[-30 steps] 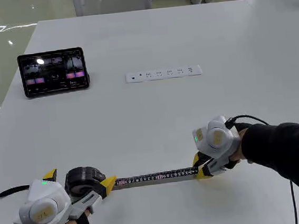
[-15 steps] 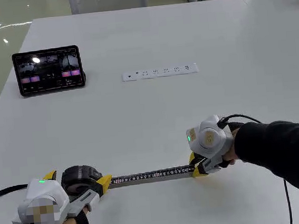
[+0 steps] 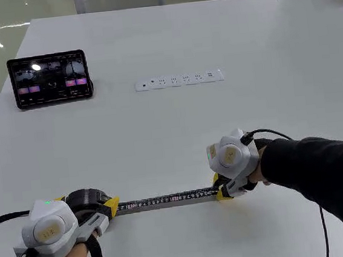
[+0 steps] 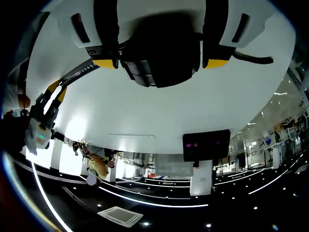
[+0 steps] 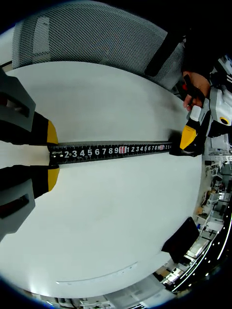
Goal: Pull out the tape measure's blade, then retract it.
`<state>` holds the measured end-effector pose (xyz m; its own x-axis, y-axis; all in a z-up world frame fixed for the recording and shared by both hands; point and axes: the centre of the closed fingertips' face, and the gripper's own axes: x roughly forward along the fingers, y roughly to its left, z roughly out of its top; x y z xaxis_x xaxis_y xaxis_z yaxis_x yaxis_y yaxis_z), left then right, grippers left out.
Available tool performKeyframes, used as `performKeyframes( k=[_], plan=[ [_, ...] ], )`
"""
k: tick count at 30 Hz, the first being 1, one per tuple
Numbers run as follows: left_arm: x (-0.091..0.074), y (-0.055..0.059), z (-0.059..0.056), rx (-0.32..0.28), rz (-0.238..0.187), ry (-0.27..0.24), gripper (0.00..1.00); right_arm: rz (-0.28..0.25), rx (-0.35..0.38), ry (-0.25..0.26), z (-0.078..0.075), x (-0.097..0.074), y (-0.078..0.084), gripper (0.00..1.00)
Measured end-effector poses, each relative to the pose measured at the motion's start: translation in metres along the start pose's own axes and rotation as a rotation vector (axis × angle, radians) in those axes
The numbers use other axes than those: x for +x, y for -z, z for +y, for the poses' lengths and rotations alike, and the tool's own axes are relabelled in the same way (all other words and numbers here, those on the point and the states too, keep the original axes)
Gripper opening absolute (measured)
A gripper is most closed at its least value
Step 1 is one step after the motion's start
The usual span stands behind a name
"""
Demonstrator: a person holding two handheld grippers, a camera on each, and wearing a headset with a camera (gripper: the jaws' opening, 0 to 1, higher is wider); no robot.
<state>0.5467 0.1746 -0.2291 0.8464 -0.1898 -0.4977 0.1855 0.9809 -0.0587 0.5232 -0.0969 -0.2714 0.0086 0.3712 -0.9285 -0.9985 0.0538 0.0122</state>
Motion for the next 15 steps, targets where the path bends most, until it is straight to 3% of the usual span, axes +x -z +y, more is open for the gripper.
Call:
performKeyframes(
  k=[9, 15],
  plan=[
    [0.0020, 0.0020, 0.0002, -0.026, 0.013, 0.000, 0.63, 0.017, 0.040, -0.002, -0.0010, 0.0005, -0.0011, 0.11],
    [0.0042, 0.0036, 0.0010, -0.034, 0.061, 0.008, 0.62, 0.018, 0.036, -0.007, -0.0015, 0.0006, -0.0008, 0.11]
  ],
)
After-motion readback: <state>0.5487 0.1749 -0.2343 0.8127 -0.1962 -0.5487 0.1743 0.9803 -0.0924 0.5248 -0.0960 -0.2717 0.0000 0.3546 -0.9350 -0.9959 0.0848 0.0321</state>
